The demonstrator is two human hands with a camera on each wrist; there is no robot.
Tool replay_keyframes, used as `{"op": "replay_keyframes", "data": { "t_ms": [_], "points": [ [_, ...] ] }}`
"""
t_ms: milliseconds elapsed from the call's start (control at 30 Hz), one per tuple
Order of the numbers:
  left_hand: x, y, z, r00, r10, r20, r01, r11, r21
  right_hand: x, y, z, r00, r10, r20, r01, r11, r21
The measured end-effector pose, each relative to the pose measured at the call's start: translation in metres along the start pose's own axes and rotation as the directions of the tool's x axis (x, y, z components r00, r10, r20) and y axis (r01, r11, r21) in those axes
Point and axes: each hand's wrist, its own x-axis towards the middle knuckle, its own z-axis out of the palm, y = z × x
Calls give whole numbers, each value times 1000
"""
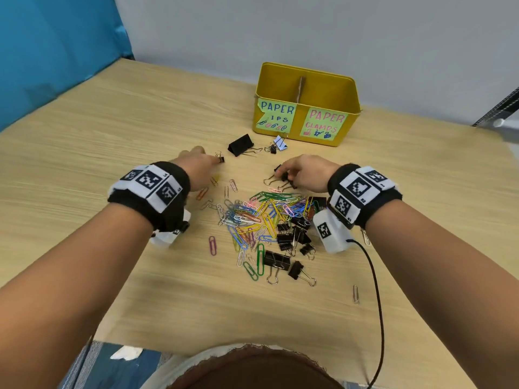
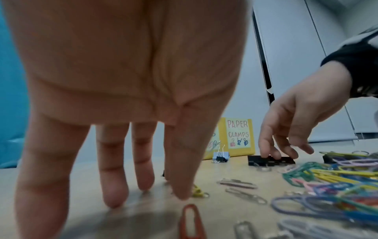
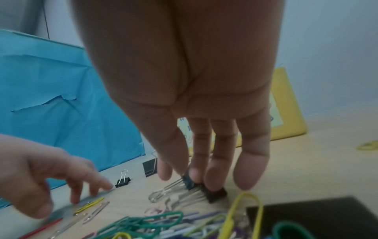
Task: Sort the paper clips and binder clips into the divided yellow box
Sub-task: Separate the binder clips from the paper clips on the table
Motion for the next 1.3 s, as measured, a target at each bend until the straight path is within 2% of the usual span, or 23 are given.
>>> {"op": "replay_keyframes", "data": {
  "t_ms": [100,233,300,367,433,533,600,667,733,767,833,900,933,1000,1067,1167,1300],
  "points": [
    [-8,-2,4,996,16,85,-22,998,61,7,-5,0,998,10,68,-1,992,-128],
    [-11,8,15,970,179,165,-164,981,-104,15,-3,-5,996,79,-31,-84,977,-198],
    [-10,8,15,974,179,138,-150,969,-195,14,-2,-6,993,70,-96,-87,978,-187],
    [-6,6,12,989,142,35,-133,973,-188,10,-2,-5,994,48,-101,-66,980,-186],
    [-2,6,10,994,105,-2,-105,985,-138,4,-6,0,999,35,2,-34,976,-215],
    [-1,17,15,970,191,149,-175,978,-118,-4,-15,11,982,-36,184,82,965,-250],
    [-4,27,19,930,276,241,-229,952,-204,-9,-18,12,974,-90,208,126,978,-166],
    [-8,32,18,928,317,195,-279,940,-199,-16,-16,4,988,-96,121,107,991,-84],
    [-16,34,13,939,327,105,-307,936,-170,-24,-10,-4,998,-52,38,56,994,-98],
    [-22,38,11,934,346,92,-325,927,-184,-27,-7,-6,999,-22,44,27,992,-123],
    [-36,51,8,895,423,143,-381,890,-250,-34,-3,-7,989,39,143,-13,984,-179],
    [-50,68,10,831,482,278,-399,865,-306,-40,-3,-4,959,100,265,-49,980,-194],
    [-54,76,13,801,495,337,-410,863,-294,-43,-3,-2,946,114,304,-56,979,-195],
    [-59,87,22,775,501,386,-456,866,-207,-51,-5,5,930,126,346,-55,976,-210],
    [-59,92,33,777,496,387,-493,862,-116,-57,-8,13,928,133,349,-54,972,-227],
    [-58,96,43,796,500,340,-517,855,-47,-57,-7,21,951,106,289,-62,986,-156],
    [-50,93,40,811,508,290,-496,860,-119,-58,-1,14,976,68,209,-45,993,-112]
  ]
}}
